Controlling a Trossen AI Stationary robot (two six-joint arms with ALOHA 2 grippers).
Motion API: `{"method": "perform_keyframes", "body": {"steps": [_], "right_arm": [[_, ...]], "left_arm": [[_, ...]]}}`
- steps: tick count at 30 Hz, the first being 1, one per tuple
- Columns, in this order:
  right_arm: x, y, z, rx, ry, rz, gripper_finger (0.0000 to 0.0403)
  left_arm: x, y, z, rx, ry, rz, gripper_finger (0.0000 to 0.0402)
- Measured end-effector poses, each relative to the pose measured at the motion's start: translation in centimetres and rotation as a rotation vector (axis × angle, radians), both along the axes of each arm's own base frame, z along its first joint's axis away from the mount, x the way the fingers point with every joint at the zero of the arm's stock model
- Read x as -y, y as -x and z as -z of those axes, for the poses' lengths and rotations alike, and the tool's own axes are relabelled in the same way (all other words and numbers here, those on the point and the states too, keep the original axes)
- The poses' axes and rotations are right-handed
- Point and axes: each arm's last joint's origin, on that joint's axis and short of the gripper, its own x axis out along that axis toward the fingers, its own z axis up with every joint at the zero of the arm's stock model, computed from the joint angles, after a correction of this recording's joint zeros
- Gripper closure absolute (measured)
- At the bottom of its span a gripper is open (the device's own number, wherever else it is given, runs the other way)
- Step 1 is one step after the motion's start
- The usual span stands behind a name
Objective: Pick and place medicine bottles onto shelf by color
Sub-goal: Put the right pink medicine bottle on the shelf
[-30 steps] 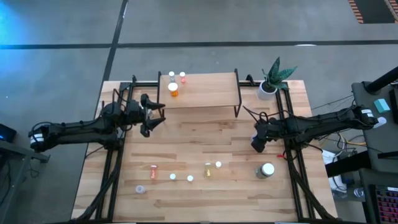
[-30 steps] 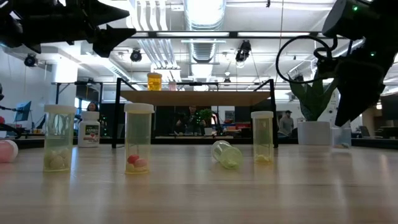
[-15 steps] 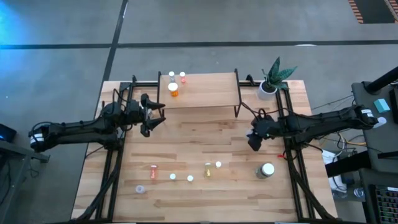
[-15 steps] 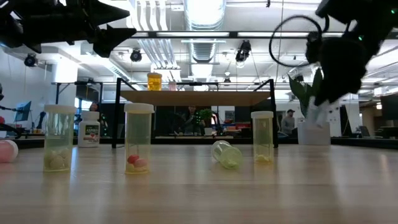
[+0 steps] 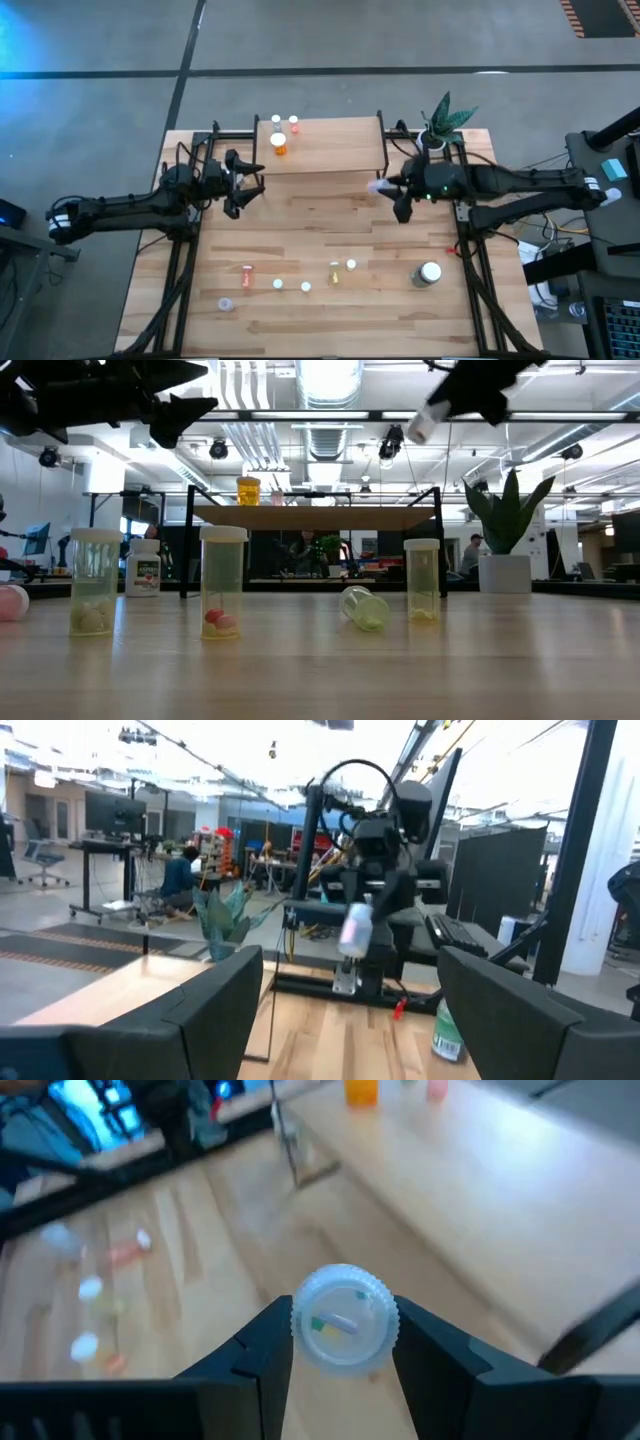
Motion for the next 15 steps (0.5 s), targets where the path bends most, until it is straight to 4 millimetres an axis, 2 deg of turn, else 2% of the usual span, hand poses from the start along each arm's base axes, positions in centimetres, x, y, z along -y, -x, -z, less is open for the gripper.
{"method": "perform_keyframes", "body": {"steps": [4,9,12,15], "right_arm": [[1.6,-1.8,-2.0,-0.004,0.074,0.006,0.026],[5.1,-5.0,-3.7,-0.05,0.121,-0.003,0.026],[7.8,-6.9,-4.3,-0.09,0.16,-0.005,0.026],[11.4,-8.2,-4.5,-0.138,0.138,0.013,0.0259]], "left_arm": [[0.0,-0.1,0.2,-0.013,0.002,-0.001,0.0116],[0.0,-0.1,0.2,-0.012,0.004,0.0,0.0116],[0.0,-0.1,0.2,-0.016,0.005,0.001,0.0116],[0.0,-0.1,0.2,-0.017,0.005,0.001,0.0116]]}}
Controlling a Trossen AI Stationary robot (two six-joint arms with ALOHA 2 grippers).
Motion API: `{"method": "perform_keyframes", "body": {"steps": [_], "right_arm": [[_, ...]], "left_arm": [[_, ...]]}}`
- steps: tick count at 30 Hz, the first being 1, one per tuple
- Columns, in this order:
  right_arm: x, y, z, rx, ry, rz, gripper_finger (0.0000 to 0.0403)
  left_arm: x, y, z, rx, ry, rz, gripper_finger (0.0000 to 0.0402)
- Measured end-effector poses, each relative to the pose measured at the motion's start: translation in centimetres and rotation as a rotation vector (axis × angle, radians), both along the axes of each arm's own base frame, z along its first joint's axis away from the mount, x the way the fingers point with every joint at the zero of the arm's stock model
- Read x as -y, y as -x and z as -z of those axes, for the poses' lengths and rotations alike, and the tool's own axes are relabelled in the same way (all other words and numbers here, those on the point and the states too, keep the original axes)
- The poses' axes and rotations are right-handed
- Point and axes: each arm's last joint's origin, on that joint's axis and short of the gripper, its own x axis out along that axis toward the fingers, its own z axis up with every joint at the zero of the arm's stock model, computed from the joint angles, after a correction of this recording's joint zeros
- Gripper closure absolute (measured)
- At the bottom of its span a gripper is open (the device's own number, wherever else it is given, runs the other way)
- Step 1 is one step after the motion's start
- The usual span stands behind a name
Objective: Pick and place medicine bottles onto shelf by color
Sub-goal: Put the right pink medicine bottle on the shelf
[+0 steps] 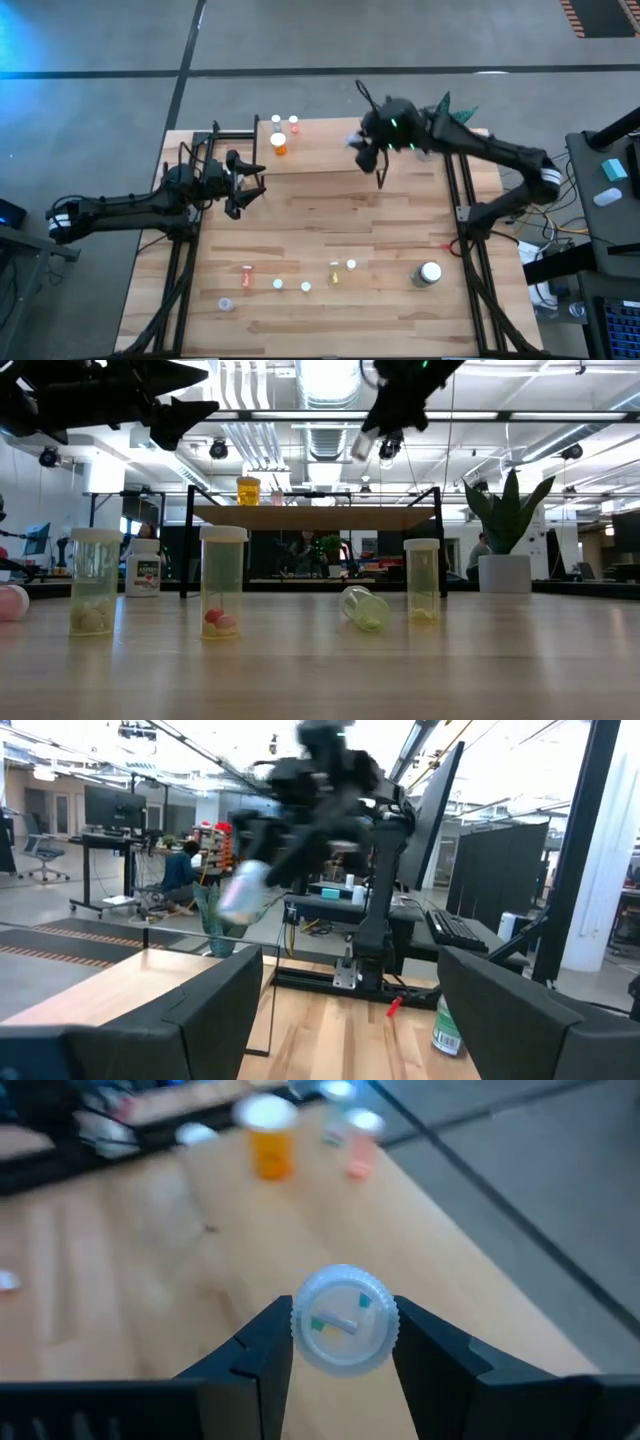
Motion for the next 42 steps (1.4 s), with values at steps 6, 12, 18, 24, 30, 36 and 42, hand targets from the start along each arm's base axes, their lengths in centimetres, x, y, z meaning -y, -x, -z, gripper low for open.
{"method": "perform_keyframes", "body": {"steps": [6,12,18,24,30,36,42], "right_arm": [[6.3,0.1,0.5,-0.121,-0.067,0.11,0.0259],[10.7,1.5,0.9,-0.18,-0.155,0.199,0.0259],[13.1,0.8,1.5,-0.227,-0.176,0.219,0.0259],[14.1,-0.4,3.3,-0.318,-0.229,0.202,0.0259],[14.4,-0.7,3.6,-0.34,-0.246,0.207,0.0259],[14.3,-0.6,3.6,-0.346,-0.25,0.207,0.0255],[14.2,-0.4,3.6,-0.361,-0.261,0.207,0.0224]], "left_arm": [[0.0,0.0,0.0,-0.002,0.0,0.004,0.0116],[0.1,0.0,0.1,-0.009,-0.001,0.013,0.0116],[0.1,0.0,0.1,-0.01,0.0,0.014,0.0116],[0.1,0.0,0.2,-0.018,0.004,0.016,0.0116],[0.0,0.0,0.4,-0.032,0.01,0.017,0.0116],[0.1,0.0,0.4,-0.031,0.01,0.018,0.0116],[0.0,0.0,0.4,-0.031,0.013,0.019,0.0116]]}}
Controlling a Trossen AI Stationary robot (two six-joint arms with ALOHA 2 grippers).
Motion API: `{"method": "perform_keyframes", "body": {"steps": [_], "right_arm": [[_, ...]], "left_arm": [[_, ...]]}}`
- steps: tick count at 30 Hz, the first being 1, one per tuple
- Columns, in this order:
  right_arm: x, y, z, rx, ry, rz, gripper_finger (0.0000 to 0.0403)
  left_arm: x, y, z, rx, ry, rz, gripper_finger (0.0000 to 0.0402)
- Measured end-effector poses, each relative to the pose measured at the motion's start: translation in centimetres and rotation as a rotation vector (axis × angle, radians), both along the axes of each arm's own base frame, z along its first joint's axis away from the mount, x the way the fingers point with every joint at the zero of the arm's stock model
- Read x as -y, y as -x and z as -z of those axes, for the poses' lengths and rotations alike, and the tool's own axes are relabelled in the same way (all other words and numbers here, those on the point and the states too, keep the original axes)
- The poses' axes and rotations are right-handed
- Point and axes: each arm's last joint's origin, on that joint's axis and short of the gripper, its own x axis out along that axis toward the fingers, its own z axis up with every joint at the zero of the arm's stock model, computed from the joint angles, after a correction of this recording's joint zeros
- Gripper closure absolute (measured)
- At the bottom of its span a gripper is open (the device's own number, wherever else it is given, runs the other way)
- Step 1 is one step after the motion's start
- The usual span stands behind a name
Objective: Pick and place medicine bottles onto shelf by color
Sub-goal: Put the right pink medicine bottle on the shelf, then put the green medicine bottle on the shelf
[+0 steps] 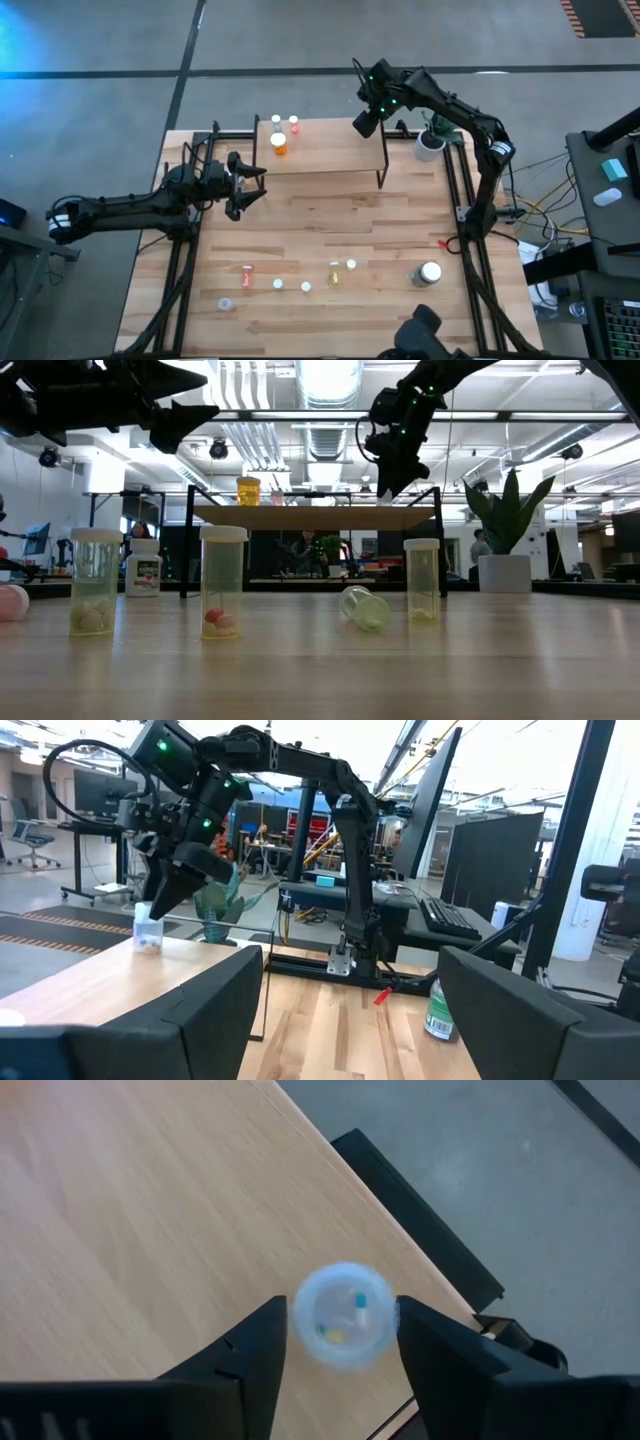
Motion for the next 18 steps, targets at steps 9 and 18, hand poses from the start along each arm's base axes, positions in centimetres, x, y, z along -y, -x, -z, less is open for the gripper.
{"method": "perform_keyframes", "body": {"steps": [9,18], "right_arm": [[-0.3,0.2,-0.4,-0.001,-0.005,0.012,0.0185],[-3.2,2.5,-5.0,0.078,0.061,0.008,0.017]], "left_arm": [[0.0,0.0,0.0,0.002,0.019,0.013,0.0116],[0.0,0.0,0.0,0.002,0.019,0.016,0.0116]]}}
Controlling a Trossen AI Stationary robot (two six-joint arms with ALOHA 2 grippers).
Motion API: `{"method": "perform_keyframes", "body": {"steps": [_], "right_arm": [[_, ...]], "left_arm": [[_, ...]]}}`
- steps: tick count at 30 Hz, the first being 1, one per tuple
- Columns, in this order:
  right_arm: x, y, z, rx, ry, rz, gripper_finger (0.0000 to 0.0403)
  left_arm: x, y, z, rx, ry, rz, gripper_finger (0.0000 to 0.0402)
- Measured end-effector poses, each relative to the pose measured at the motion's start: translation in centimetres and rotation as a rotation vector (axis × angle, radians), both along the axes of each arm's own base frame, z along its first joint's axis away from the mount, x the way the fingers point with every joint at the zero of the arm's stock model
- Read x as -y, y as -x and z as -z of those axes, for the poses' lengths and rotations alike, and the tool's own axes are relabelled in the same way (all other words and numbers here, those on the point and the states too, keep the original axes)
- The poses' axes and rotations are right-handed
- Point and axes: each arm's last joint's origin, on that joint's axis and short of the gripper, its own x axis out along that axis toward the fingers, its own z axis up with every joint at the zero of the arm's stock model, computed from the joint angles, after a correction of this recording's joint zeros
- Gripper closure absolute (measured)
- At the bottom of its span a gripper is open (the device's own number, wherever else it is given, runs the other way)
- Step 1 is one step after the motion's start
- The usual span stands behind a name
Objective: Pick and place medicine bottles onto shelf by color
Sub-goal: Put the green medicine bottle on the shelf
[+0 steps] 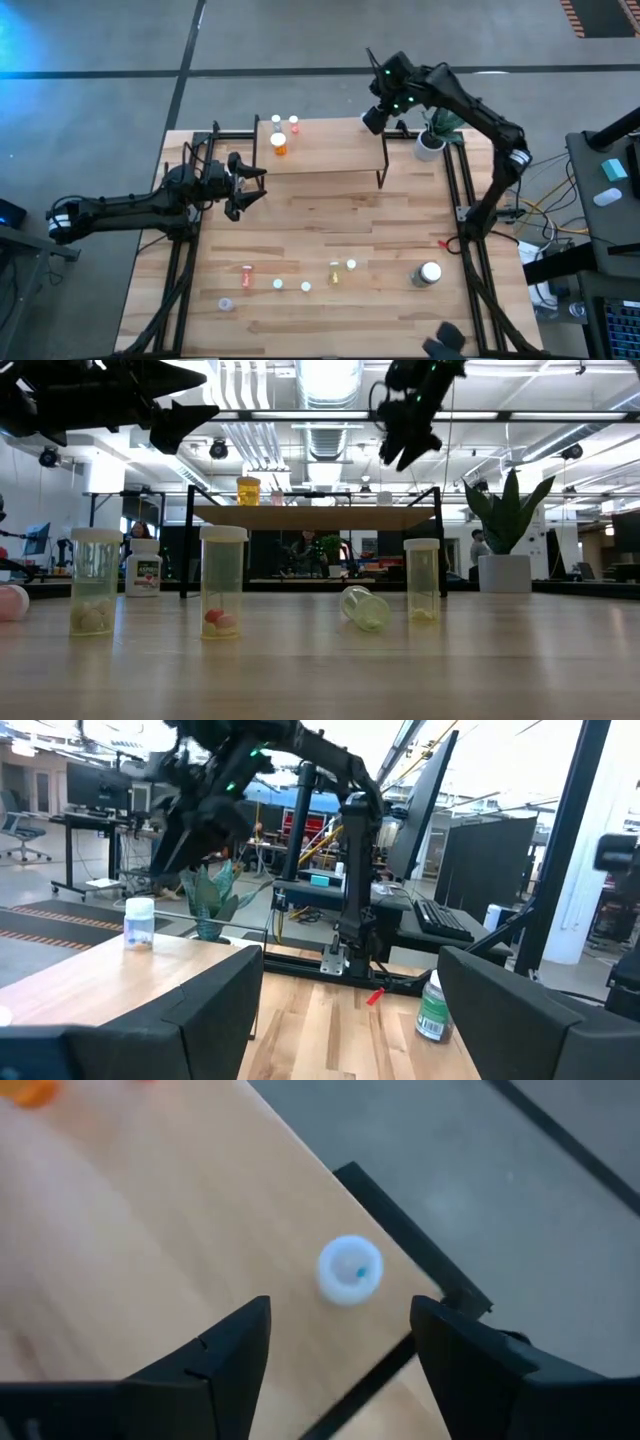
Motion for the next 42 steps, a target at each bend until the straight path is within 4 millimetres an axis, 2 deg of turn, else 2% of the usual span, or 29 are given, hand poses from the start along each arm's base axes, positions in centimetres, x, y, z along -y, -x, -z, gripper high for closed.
{"method": "perform_keyframes", "body": {"steps": [5,10,14,18,23,27,31,36,42], "right_arm": [[-4.2,1.1,-2.9,0.034,0.033,-0.083,0.017],[-10.6,1.5,-4.3,0.053,0.041,-0.258,0.017],[-16.1,2.7,-4.9,0.098,0.025,-0.397,0.017],[-21.3,4.4,-4.0,0.093,-0.026,-0.545,0.017],[-25.9,6.7,-1.0,0.02,-0.116,-0.515,0.016],[-28.7,8.2,1.9,-0.056,-0.18,-0.494,0.0128],[-30.4,9.1,4.3,-0.139,-0.229,-0.454,0.0084],[-31.0,9.8,5.5,-0.252,-0.279,-0.335,0.004],[-32.0,10.4,6.7,-0.303,-0.384,-0.214,0.0034]], "left_arm": [[0.0,0.0,0.0,0.002,0.0,0.0,0.0116],[0.0,0.0,0.0,0.002,0.0,0.0,0.0116],[0.0,0.0,0.0,0.002,0.0,-0.001,0.0116],[0.0,0.0,0.0,0.002,0.002,0.0,0.0116],[0.0,0.0,0.0,0.004,0.023,0.004,0.0116],[0.0,0.0,0.0,0.004,0.024,0.004,0.0116],[0.0,0.0,0.0,0.004,0.025,0.004,0.0116],[0.0,0.0,0.0,0.005,0.025,0.004,0.0116],[-0.1,-0.1,0.1,-0.006,0.028,0.004,0.0116]]}}
